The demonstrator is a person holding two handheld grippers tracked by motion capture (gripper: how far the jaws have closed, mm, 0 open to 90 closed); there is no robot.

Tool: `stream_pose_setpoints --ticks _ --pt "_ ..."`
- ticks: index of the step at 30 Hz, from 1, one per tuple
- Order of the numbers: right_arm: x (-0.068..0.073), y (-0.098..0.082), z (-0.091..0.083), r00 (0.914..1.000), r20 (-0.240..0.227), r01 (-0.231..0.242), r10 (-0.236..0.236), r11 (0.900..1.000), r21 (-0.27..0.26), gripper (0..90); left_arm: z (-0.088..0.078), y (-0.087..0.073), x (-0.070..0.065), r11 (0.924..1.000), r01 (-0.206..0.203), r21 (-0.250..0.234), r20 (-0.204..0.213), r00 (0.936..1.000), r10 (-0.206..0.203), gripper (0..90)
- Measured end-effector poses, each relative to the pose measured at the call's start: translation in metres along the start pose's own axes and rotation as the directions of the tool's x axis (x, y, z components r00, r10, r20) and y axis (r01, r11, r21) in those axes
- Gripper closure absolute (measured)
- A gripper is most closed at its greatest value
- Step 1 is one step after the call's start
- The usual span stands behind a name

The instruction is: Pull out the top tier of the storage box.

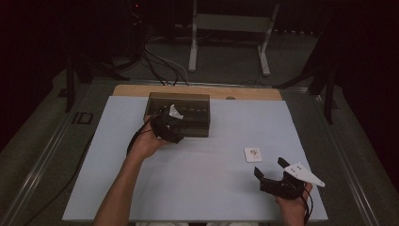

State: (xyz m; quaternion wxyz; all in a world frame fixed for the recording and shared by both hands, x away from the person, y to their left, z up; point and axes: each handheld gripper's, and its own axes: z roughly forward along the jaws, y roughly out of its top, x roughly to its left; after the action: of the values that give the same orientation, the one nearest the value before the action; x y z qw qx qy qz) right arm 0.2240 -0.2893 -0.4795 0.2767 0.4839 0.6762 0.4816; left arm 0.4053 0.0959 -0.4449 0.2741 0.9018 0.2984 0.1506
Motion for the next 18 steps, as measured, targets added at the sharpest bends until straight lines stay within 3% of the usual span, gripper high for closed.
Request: stream_pose_setpoints --ticks 7,18 --pt "0.0004 0.0000 0.0003 1.0000 -0.001 0.001 -0.001 1.000 0.001 1.4 -0.0016 0.0006 0.0009 1.0000 -0.006 0.002 -0.016 0.9998 0.006 51.0" --pt "-0.0007 0.0000 -0.0003 1.0000 0.003 -0.004 0.004 1.000 0.001 1.4 -0.0034 0.0012 -0.0051 0.9997 -0.023 0.010 -0.016 0.9996 0.024 53.2"
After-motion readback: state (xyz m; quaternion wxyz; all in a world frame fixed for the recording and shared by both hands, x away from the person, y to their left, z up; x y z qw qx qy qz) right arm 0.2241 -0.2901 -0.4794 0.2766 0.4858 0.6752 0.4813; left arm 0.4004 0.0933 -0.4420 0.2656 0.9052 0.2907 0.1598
